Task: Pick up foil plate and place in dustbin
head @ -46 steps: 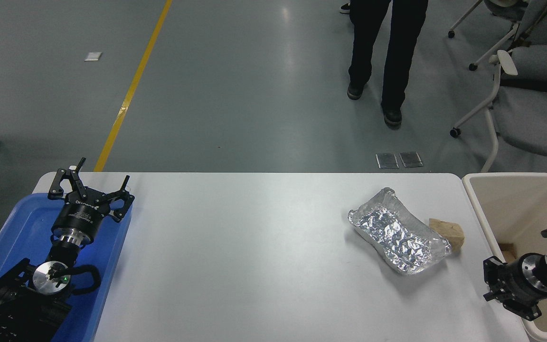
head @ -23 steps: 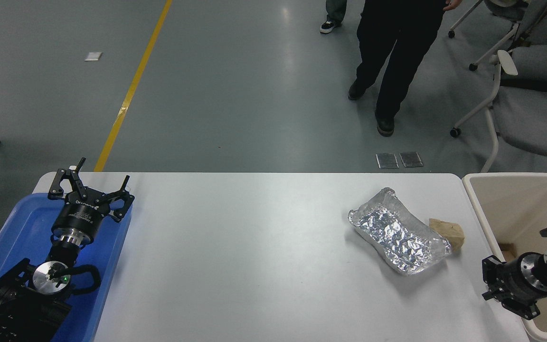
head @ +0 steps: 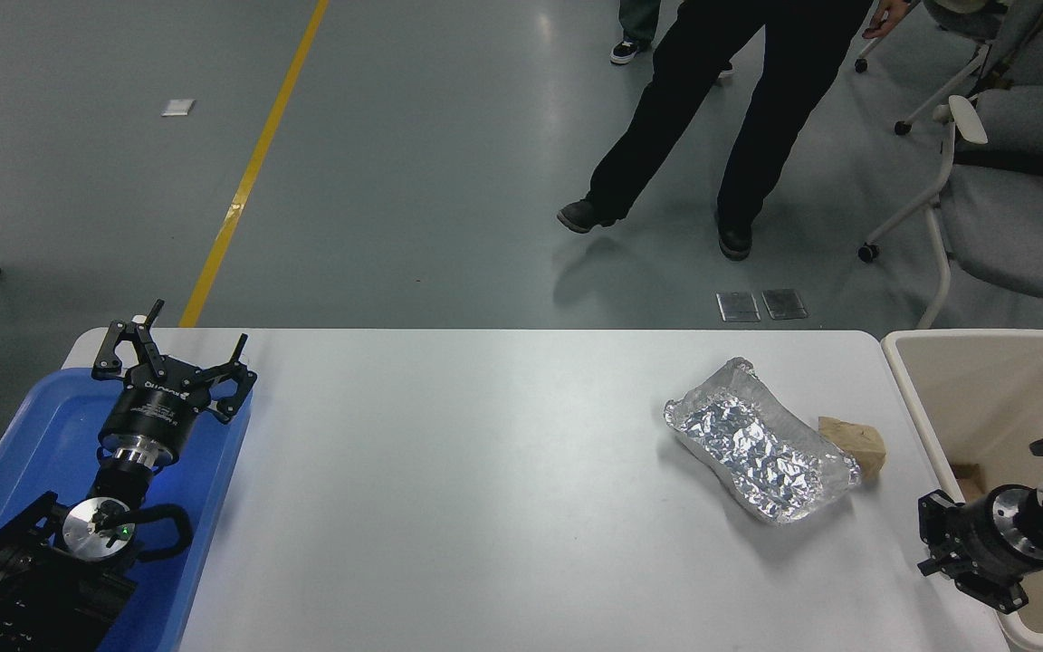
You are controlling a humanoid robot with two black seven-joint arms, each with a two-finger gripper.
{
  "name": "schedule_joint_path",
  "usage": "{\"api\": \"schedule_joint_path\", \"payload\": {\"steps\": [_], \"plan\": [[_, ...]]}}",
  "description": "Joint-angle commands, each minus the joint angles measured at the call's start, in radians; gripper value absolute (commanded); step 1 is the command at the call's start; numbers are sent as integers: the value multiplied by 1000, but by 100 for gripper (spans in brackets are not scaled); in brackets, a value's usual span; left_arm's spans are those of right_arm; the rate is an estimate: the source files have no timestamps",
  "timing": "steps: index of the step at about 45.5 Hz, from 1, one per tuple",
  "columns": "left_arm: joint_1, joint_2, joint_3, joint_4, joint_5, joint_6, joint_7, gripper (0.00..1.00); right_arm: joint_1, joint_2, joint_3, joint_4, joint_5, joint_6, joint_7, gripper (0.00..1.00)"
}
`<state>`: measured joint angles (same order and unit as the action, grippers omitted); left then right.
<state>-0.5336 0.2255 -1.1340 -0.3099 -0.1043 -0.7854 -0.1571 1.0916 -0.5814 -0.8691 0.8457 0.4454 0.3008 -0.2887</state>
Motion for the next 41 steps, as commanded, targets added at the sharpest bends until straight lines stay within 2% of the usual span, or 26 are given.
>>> {"api": "schedule_joint_path", "payload": {"steps": [1,6,7,9,14,18,19,23,35,41], "plan": [[0,0,-1,0,0,0,-1,99,14,-3,1,15,-25,1,-1,0],[0,0,-1,0,0,0,-1,99,54,-14,-10,39,-66,0,-1,0],[0,0,-1,0,0,0,1,99,62,-20,-13,41,-76,-2,-1,3],[0,0,-1,0,0,0,-1,99,79,-29,-16,44,-92,-8,-1,24],[0,0,-1,0,0,0,1,99,128,-35,-25,49,-139,1,-3,50],[0,0,-1,0,0,0,-1,99,194,-58,-36,93,-159,1,-3,93],[0,0,0,0,0,0,1,99,211,-67,-42,110,-159,1,-3,100],[0,0,0,0,0,0,1,99,316,-93,-97,191,-157,3,-3,100],[-2,0,0,0,0,0,1,99,645,-71,-358,420,-159,3,0,100],[0,0,0,0,0,0,1,99,801,-41,-447,478,-162,67,0,100]]}}
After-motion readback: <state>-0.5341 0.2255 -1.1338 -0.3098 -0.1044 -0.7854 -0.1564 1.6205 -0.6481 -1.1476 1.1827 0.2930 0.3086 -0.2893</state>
